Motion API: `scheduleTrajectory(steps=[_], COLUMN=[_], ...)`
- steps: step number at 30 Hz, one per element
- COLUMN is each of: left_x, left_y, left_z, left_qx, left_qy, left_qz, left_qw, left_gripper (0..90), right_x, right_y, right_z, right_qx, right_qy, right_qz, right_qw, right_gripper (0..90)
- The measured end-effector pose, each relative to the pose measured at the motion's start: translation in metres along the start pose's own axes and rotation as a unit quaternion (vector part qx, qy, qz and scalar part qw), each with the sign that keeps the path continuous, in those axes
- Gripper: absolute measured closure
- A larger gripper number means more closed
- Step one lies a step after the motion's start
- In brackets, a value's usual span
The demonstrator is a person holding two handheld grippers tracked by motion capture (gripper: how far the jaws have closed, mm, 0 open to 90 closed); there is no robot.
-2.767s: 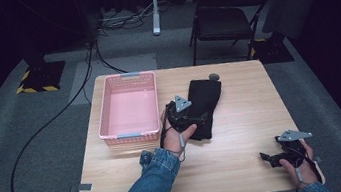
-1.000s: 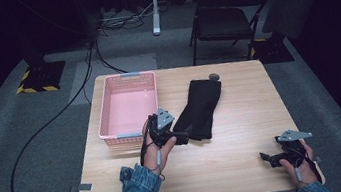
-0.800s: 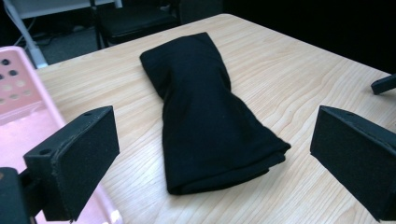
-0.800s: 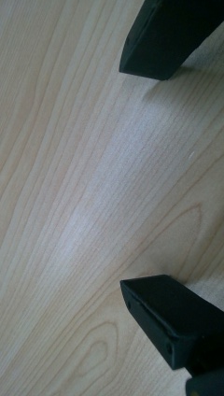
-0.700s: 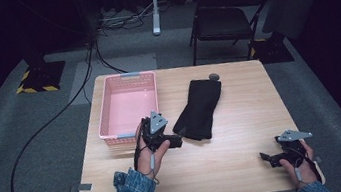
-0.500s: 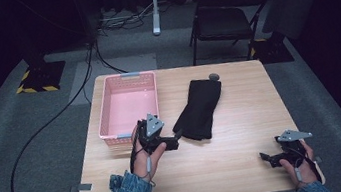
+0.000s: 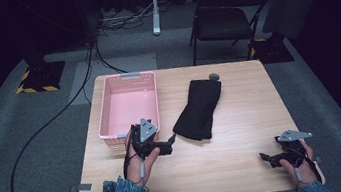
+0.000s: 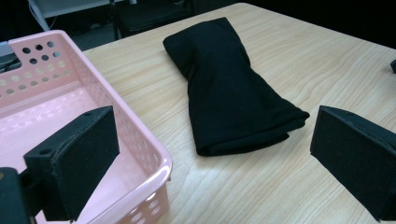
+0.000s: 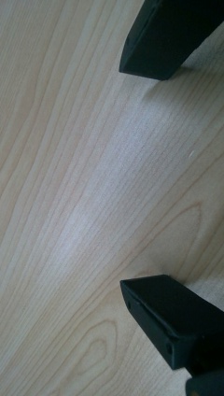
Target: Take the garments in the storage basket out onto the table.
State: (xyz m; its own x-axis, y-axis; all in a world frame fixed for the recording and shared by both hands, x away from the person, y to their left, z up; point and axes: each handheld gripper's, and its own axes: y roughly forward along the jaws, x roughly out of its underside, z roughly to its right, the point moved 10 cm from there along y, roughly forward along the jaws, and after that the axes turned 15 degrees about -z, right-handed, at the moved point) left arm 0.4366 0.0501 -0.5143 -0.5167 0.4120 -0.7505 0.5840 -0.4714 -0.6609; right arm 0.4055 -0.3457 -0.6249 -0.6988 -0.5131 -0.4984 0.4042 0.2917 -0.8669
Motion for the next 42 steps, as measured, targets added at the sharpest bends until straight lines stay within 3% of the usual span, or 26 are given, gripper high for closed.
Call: scheduleTrajectory(steps=[27,42], left_x=[0.034,0.057], left_y=[-0.015,-0.021], left_z=[-0.022,-0.034], left_qx=[-0.029,-0.042], left_qy=[0.000,-0.012], left_qz=[-0.020,-0.033], left_qw=[0.9994,0.9985], left_gripper=[0.8,0.8], right_x=[0.000,0.000], right_y=[0.000,0.000], right_z=[0.000,0.000], right_qx=[-0.001,-0.001], right_qy=[-0.001,-0.001], right_qz=[0.000,0.000], right_qw=[1.0000,1.0000], right_gripper=[0.0,0.0])
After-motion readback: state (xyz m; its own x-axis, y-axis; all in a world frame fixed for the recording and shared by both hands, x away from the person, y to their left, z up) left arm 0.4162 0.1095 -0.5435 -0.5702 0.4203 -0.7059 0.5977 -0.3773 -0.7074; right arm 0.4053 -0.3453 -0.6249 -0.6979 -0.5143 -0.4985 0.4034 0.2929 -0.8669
